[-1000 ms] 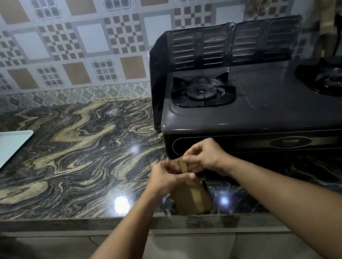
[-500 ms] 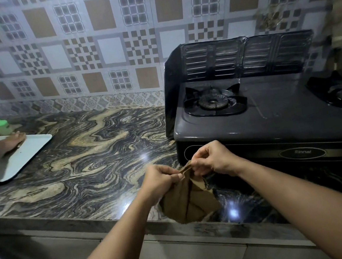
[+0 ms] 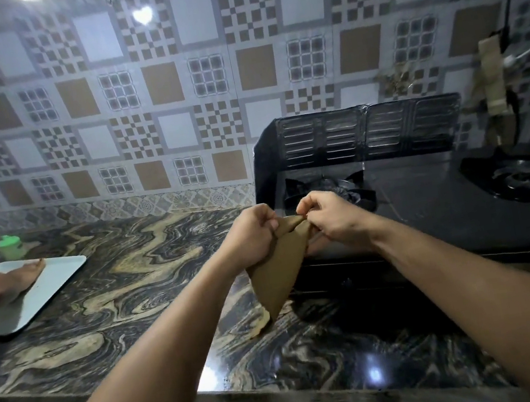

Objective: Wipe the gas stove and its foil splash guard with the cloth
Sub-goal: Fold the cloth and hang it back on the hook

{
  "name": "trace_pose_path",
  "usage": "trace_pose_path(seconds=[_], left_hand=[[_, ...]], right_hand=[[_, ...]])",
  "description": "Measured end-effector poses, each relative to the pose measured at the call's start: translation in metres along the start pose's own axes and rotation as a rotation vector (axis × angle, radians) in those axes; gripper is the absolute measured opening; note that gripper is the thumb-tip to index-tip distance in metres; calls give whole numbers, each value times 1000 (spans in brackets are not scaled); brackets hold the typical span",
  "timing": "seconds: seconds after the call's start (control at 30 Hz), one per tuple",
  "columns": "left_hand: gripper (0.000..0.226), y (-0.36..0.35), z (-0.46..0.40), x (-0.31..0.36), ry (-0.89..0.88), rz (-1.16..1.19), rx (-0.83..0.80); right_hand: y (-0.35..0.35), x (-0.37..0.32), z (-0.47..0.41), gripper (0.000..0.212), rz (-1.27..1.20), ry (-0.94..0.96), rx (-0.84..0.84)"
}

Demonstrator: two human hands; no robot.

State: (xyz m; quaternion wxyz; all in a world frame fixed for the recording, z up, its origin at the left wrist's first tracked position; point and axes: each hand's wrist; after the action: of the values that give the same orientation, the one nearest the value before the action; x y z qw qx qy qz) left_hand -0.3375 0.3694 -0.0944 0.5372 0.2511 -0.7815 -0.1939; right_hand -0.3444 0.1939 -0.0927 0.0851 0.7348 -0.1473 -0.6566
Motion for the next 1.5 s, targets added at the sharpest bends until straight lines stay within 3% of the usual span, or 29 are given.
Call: trace_pose_path(seconds=[0.2, 0.33, 0.47, 0.53, 0.63, 0.77, 0.9, 1.0, 1.07, 1.23, 1.33, 1.5], left_hand=[[13, 22, -25, 37, -218, -239, 4], [13, 25, -35, 62, -312, -214, 30], [8, 28, -49, 89, -371, -172, -69], [25, 32, -57, 99, -387, -172, -123], [35, 32, -69, 110, -435, -287, -199], [32, 18, -95, 128, -461, -356, -288], [15, -1, -125, 138, -515, -408, -255], [4, -24, -147, 148, -562, -413, -221], [9, -39, -162, 155, -567, -404, -199], [8, -68, -199, 169, -442, -108, -183], [19, -91, -223, 180, -435, -25, -168], [38, -123, -253, 203, -304, 109, -266]], right_hand=[[34, -34, -14, 45, 345, 370, 86], [50, -52, -21, 42, 313, 355, 208], [62, -62, -32, 36, 263, 304, 396], [74, -63, -38, 31, 211, 315, 488], [97, -63, -37, 22, 138, 305, 358], [129, -63, -44, 44, 446, 283, -15], [171, -56, -60, 31, 623, 181, -219], [199, -46, -81, 30, 544, 173, -170], [217, -44, -98, 34, 559, 210, -100], [266, -41, -132, 33, 446, 316, 28], [296, -41, -150, 27, 389, 311, 51], [342, -37, -180, 40, 442, 320, 71]])
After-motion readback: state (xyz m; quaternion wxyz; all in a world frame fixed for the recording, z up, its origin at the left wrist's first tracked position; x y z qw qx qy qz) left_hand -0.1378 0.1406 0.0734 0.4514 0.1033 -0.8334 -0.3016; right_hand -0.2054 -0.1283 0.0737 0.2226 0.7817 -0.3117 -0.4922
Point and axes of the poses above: each hand's wrist, its own z-axis away from the middle knuckle, its own y-axis out of the back of the hand, x = y × z, and after that the axes turned 14 degrees about x, right-handed
